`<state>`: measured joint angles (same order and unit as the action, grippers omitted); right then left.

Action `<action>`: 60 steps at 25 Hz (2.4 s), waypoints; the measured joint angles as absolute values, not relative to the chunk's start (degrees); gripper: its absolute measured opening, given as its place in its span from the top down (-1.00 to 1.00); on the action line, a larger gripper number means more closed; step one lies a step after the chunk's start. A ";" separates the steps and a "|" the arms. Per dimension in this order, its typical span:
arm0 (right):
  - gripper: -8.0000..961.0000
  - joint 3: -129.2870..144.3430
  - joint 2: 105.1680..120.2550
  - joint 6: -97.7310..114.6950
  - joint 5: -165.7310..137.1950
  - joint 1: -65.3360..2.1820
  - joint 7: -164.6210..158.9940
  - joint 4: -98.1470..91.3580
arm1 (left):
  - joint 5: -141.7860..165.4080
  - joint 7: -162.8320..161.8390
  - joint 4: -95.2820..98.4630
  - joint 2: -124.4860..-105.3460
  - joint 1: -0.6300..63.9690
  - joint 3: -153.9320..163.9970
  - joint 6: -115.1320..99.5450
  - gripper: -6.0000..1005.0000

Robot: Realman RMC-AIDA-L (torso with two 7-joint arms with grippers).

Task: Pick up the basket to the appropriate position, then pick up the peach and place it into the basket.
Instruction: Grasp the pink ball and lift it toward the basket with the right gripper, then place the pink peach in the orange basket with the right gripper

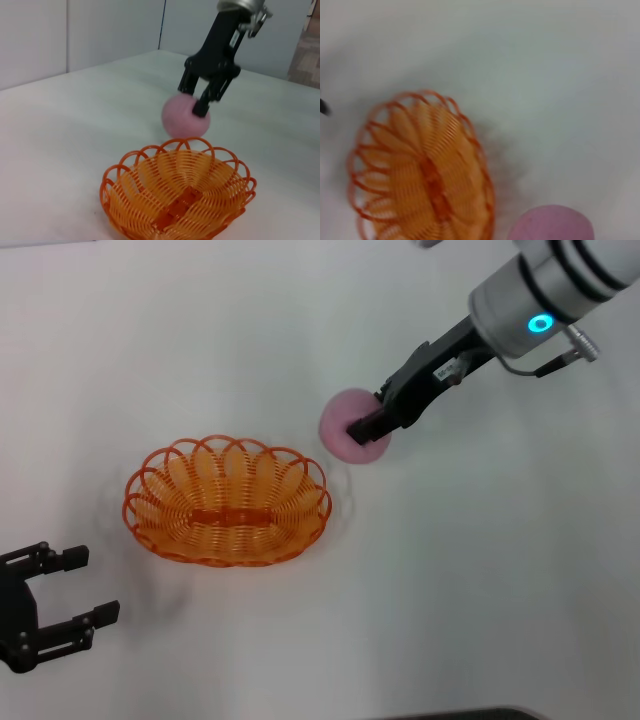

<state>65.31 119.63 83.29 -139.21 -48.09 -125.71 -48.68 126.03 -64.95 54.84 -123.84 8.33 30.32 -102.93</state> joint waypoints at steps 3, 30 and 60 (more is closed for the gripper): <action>0.04 62.24 119.61 87.90 -137.09 -46.60 -125.10 -52.79 | 126.03 -64.95 54.84 -123.84 8.23 30.27 -102.97 -0.44; 0.04 70.50 120.20 85.03 -124.38 -50.09 -119.51 -42.44 | 125.78 -65.65 54.87 -123.84 8.36 30.24 -102.89 -0.45; -0.98 63.99 119.39 87.55 -112.48 -42.01 -105.12 -41.58 | 125.58 -65.74 54.16 -123.93 8.23 29.04 -103.10 -0.45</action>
